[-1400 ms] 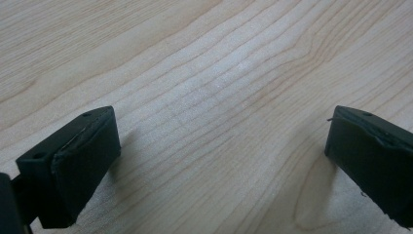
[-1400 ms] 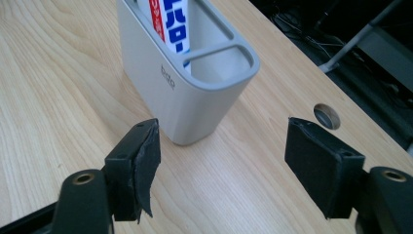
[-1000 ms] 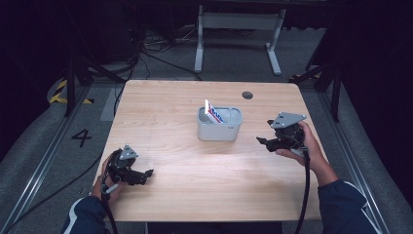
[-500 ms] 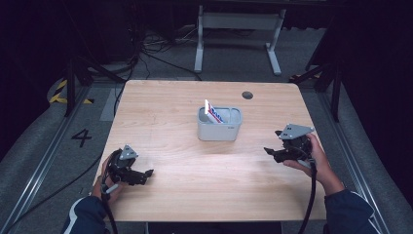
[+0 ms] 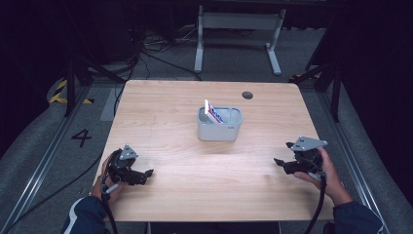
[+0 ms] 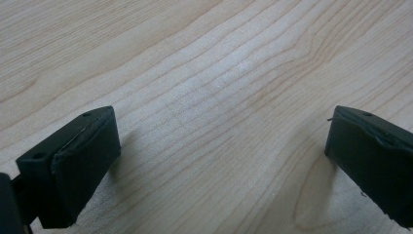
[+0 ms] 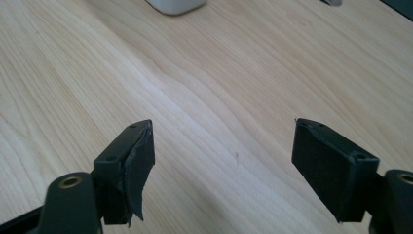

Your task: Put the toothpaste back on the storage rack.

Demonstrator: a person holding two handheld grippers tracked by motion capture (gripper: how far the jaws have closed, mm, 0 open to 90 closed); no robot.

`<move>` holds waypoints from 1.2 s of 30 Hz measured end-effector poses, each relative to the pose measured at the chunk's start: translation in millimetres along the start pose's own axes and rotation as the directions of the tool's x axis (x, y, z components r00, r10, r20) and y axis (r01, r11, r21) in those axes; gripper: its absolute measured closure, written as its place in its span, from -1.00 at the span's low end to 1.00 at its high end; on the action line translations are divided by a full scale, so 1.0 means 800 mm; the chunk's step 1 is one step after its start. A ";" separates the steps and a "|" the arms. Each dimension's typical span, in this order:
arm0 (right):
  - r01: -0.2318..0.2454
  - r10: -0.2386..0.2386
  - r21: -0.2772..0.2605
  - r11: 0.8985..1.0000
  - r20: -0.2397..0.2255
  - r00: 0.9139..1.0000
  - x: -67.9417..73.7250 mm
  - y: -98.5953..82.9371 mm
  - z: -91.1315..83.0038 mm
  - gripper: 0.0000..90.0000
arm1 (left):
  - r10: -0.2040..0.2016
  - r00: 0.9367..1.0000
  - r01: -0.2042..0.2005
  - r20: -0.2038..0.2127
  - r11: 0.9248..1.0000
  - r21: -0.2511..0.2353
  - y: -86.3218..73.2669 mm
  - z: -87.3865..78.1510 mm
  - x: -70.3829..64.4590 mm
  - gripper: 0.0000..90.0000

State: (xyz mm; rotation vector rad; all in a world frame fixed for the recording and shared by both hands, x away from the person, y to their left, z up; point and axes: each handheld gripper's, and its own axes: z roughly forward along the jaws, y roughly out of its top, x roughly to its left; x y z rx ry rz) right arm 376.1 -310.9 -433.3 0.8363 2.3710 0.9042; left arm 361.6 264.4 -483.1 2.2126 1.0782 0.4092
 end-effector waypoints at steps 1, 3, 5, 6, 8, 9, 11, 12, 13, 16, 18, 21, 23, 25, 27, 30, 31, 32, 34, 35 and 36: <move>-0.011 0.011 0.000 1.000 0.005 1.000 0.000 -0.005 -0.001 -0.47 | -0.001 1.000 0.001 0.000 1.000 0.000 0.000 0.000 0.000 -1.00; -0.034 0.034 0.002 0.999 0.006 0.999 -0.001 -0.014 -0.001 -0.48 | -0.001 1.000 0.001 0.000 1.000 0.000 0.000 0.000 0.000 -1.00; -0.055 0.055 0.009 0.998 0.015 0.998 -0.002 -0.024 -0.002 -0.49 | 0.000 1.000 0.000 0.000 1.000 0.000 0.000 0.000 0.000 -1.00; -0.067 0.067 0.011 0.998 0.016 0.998 -0.003 -0.028 -0.003 -0.50 | -0.001 1.000 0.001 0.000 1.000 0.000 0.000 0.000 0.000 -1.00; -0.087 0.087 0.013 0.996 0.019 0.996 -0.005 -0.039 -0.004 -0.51 | -0.001 1.000 0.001 0.000 1.000 0.000 0.000 0.000 0.000 -1.00; -0.100 0.100 0.009 0.995 0.020 0.995 -0.006 -0.044 -0.004 -0.51 | -0.001 1.000 0.001 0.000 1.000 0.000 0.000 0.000 0.000 -1.00; -0.116 0.116 0.007 0.993 0.020 0.993 -0.008 -0.050 -0.005 -0.51 | 0.000 1.000 0.000 0.000 1.000 0.000 0.000 0.000 0.000 -1.00; -0.132 0.132 0.007 0.991 0.023 0.991 -0.009 -0.056 -0.006 -0.52 | 0.000 1.000 0.000 0.000 1.000 0.000 0.000 0.000 0.000 -1.00; -0.140 0.140 0.008 0.990 0.028 0.990 -0.011 -0.061 -0.007 -0.52 | 0.000 1.000 0.000 0.000 1.000 0.000 0.000 0.000 0.000 -1.00; -0.195 0.195 0.005 0.981 0.026 0.980 -0.017 -0.077 -0.008 -0.53 | 0.000 1.000 0.000 0.000 1.000 0.000 0.000 0.000 0.000 -1.00; -0.231 0.231 0.004 0.973 0.033 0.972 -0.021 -0.086 -0.008 -0.53 | 0.000 1.000 0.000 0.001 1.000 0.000 0.000 0.000 0.000 -1.00; -0.276 0.276 0.000 0.961 0.035 0.961 -0.025 -0.097 -0.009 -0.53 | 0.000 1.000 0.000 0.001 1.000 0.000 0.000 0.000 0.000 -1.00; -0.284 0.283 0.008 0.959 0.050 0.958 -0.027 -0.103 -0.008 -0.55 | 0.000 1.000 0.000 0.001 1.000 0.000 0.000 0.000 0.000 -1.00; -0.310 0.310 -0.007 0.951 0.036 0.950 -0.029 -0.109 -0.008 -0.56 | 0.000 1.000 0.000 0.001 1.000 0.000 0.000 0.000 0.000 -1.00; -0.317 0.317 -0.004 0.948 0.044 0.947 -0.031 -0.111 -0.009 -0.60 | 0.000 1.000 0.000 0.001 1.000 0.000 0.000 0.000 0.000 -1.00; -0.322 0.321 -0.003 0.947 0.046 0.946 -0.032 -0.111 -0.009 -0.62 | 0.000 1.000 0.000 0.001 1.000 0.000 0.000 0.000 0.000 -1.00; -0.323 0.322 -0.003 0.947 0.047 0.945 -0.032 -0.111 -0.009 -0.62 | 0.000 1.000 0.000 0.001 1.000 0.000 0.000 0.000 0.000 -1.00; -0.322 0.322 -0.003 0.947 0.047 0.946 -0.032 -0.111 -0.009 -0.62 | 0.000 1.000 0.000 0.001 1.000 0.000 0.000 0.000 0.000 -1.00; -0.323 0.323 -0.003 0.946 0.047 0.945 -0.032 -0.111 -0.009 -0.62 | 0.000 1.000 0.000 0.001 1.000 0.000 0.000 0.000 0.000 -1.00; -0.323 0.322 -0.003 0.946 0.047 0.945 -0.032 -0.111 -0.009 -0.62 | 0.000 1.000 0.000 0.001 1.000 0.000 0.000 0.000 0.000 -1.00; -0.323 0.322 -0.003 0.947 0.047 0.945 -0.032 -0.111 -0.009 -0.62 | 0.003 1.000 -0.003 -0.002 1.000 0.001 0.000 0.000 0.000 -1.00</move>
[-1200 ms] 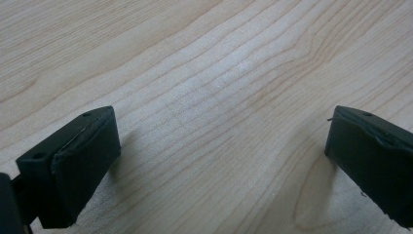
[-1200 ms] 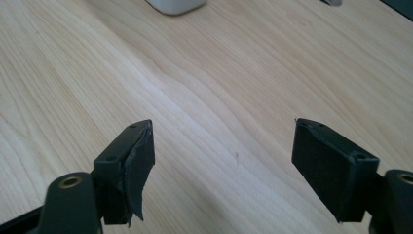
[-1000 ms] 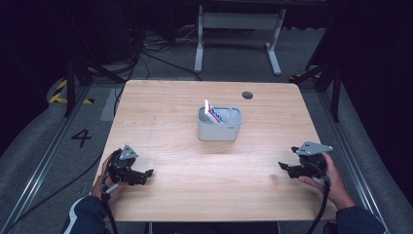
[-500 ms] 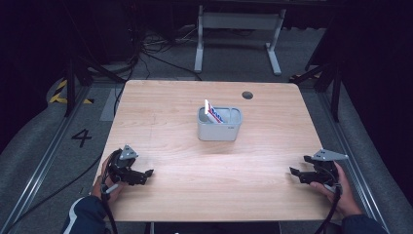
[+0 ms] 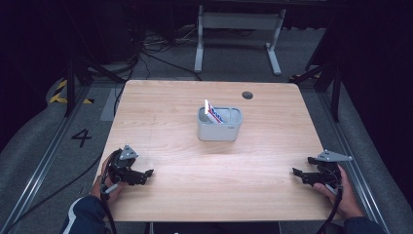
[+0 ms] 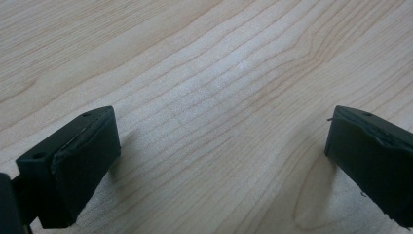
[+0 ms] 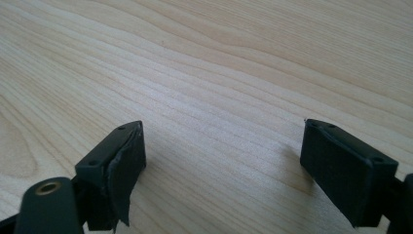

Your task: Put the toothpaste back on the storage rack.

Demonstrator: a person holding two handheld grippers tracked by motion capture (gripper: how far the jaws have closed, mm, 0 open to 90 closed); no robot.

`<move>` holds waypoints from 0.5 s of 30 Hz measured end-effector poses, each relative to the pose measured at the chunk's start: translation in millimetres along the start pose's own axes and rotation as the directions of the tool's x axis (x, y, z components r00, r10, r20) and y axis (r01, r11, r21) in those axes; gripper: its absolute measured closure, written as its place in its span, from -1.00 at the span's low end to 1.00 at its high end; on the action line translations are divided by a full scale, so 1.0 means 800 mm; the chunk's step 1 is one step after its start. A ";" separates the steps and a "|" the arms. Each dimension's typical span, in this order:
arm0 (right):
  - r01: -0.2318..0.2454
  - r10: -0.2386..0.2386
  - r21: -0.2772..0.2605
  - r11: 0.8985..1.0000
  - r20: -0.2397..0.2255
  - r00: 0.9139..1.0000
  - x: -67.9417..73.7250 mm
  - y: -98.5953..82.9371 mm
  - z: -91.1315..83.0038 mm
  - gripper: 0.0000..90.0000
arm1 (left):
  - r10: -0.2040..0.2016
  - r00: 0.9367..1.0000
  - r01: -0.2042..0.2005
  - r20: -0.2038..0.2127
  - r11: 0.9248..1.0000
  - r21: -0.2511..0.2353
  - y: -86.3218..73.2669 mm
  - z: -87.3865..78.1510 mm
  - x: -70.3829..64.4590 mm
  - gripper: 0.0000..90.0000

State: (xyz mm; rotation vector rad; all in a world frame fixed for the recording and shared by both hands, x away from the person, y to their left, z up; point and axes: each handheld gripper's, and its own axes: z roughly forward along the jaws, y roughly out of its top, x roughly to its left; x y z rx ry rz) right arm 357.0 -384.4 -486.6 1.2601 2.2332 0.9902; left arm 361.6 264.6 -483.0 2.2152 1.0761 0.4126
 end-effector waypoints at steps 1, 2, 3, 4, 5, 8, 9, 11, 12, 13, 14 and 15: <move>-0.001 0.001 0.000 1.000 0.000 1.000 0.000 0.000 0.000 -0.62 | -0.005 1.000 0.005 -0.001 1.000 -0.001 0.000 0.000 -0.001 -1.00; 0.002 -0.002 0.001 1.000 0.000 1.000 0.000 0.000 0.000 -0.62 | -0.007 1.000 0.007 -0.001 1.000 -0.002 0.000 0.000 -0.001 -1.00; 0.001 -0.001 0.000 1.000 0.000 1.000 0.000 0.000 0.000 -0.62 | -0.017 1.000 0.017 0.003 1.000 -0.003 -0.001 0.000 -0.002 -1.00; 0.002 -0.002 0.000 1.000 0.000 1.000 0.000 0.000 0.000 -0.62 | -0.015 1.000 0.015 0.003 1.000 -0.003 -0.001 0.000 -0.002 -1.00; 0.000 0.000 0.000 1.000 0.000 1.000 0.000 0.000 0.000 -0.62 | -0.014 1.000 0.014 0.003 1.000 -0.003 -0.001 0.000 -0.002 -1.00; -0.004 0.004 -0.001 1.000 -0.001 1.000 0.000 0.000 0.000 -0.63 | -0.016 1.000 0.016 0.003 1.000 -0.002 -0.001 0.000 -0.002 -1.00; -0.004 0.004 -0.001 1.000 -0.001 1.000 0.000 0.000 0.000 -0.63 | -0.016 1.000 0.016 0.002 1.000 -0.003 -0.001 0.000 -0.002 -1.00; -0.004 0.004 -0.001 1.000 0.000 1.000 0.000 0.000 0.000 -0.63 | -0.017 1.000 0.017 0.003 1.000 -0.003 -0.001 0.000 -0.002 -1.00; -0.004 0.004 -0.001 1.000 -0.001 1.000 0.000 0.000 0.000 -0.63 | -0.017 1.000 0.017 0.003 1.000 -0.003 -0.001 0.000 -0.002 -1.00; -0.004 0.004 -0.001 1.000 0.000 1.000 0.000 0.000 0.000 -0.63 | -0.017 1.000 0.017 0.003 1.000 -0.003 -0.001 0.000 -0.002 -1.00; -0.004 0.004 -0.001 1.000 0.000 1.000 0.000 0.000 0.000 -0.63 | -0.017 1.000 0.017 0.003 1.000 -0.003 -0.001 0.000 -0.002 -1.00; -0.004 0.004 -0.001 1.000 0.000 1.000 0.000 0.000 0.000 -0.63 | -0.018 1.000 0.018 0.004 1.000 -0.003 -0.001 0.000 -0.002 -1.00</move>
